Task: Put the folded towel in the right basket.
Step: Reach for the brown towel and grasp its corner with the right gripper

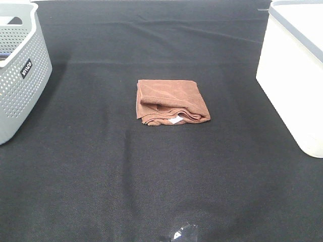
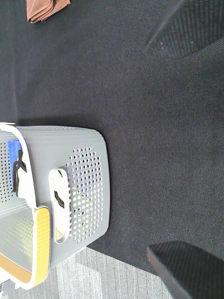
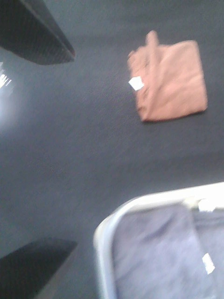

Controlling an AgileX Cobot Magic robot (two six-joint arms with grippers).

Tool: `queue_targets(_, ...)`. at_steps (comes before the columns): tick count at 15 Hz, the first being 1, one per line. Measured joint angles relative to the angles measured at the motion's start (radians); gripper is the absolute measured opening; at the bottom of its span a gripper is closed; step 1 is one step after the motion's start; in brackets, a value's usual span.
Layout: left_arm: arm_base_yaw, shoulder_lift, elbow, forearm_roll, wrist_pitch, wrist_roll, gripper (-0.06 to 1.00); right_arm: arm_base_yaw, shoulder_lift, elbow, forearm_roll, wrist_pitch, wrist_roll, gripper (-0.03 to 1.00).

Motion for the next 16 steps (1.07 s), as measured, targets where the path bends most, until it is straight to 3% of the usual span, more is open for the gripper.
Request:
queue_targets(2, 0.000, 0.000, 0.000, 0.000, 0.000, 0.000, 0.99, 0.056, 0.149, -0.098, 0.038, -0.026, -0.006, 0.95)
queue_targets(4, 0.000, 0.000, 0.000, 0.000, 0.000, 0.000, 0.99, 0.215, 0.353, -0.225, 0.048, -0.077, 0.027, 0.95)
queue_targets(6, 0.000, 0.000, 0.000, 0.000, 0.000, 0.000, 0.99, 0.294, 0.517, -0.326, 0.063, -0.088, 0.057, 0.95)
queue_targets(12, 0.000, 0.000, 0.000, 0.000, 0.000, 0.000, 0.99, 0.314, 0.793, -0.394, 0.130, -0.157, 0.071, 0.95)
queue_targets(16, 0.000, 0.000, 0.000, 0.000, 0.000, 0.000, 0.99, 0.314, 0.939, -0.420, 0.186, -0.254, 0.071, 0.95)
